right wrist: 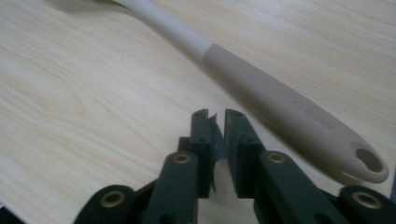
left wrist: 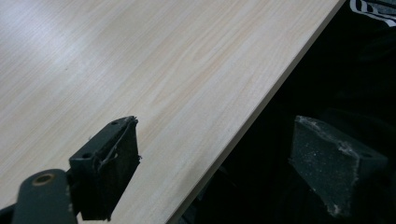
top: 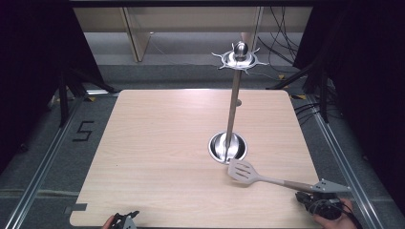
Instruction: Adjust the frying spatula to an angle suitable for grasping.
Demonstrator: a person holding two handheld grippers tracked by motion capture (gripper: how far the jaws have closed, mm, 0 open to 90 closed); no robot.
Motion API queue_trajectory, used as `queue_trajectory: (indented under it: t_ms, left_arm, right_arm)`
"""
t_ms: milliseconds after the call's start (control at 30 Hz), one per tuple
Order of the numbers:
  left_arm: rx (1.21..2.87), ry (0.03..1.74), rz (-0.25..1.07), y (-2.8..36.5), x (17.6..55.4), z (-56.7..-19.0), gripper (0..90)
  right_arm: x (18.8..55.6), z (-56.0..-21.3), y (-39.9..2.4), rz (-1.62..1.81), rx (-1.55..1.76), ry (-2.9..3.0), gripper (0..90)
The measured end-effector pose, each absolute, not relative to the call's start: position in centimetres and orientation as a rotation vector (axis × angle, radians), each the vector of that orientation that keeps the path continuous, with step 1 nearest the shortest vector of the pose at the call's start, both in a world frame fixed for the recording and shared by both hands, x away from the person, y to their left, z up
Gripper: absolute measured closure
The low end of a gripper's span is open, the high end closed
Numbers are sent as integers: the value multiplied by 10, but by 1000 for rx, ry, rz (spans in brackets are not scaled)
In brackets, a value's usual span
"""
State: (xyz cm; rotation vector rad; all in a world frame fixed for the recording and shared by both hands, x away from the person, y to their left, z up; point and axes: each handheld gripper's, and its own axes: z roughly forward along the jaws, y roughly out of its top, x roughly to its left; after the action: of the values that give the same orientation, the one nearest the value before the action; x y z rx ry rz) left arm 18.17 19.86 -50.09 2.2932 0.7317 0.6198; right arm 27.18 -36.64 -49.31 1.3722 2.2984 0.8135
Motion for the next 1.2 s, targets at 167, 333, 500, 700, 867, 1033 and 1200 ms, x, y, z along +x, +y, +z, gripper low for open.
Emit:
queue_trajectory:
  t_ms: [167, 333, 500, 700, 867, 1033, 1200]
  left_arm:
    - [2337, 697, 620, 200, 183, -499, 149]
    - [2327, 703, 599, 199, 183, -500, 149]
    - [2309, 722, 614, 198, 184, -503, 149]
    - [2336, 706, 611, 200, 183, -500, 149]
    - [2316, 718, 614, 199, 183, -501, 149]
    - [2331, 709, 610, 199, 184, -502, 149]
    - [2328, 710, 611, 199, 184, -502, 149]
  right_arm:
    - [278, -497, -371, 785, 1362, 2295, 897]
    - [281, -496, -371, 765, 1428, 2261, 900]
    - [288, -498, -374, 750, 1363, 2256, 900]
    - [302, -495, -373, 744, 1368, 2204, 900]
    - [316, -495, -370, 684, 1321, 2190, 900]
    - [333, -495, -368, 660, 1305, 2192, 900]
    - [352, -496, -365, 662, 1279, 2188, 900]
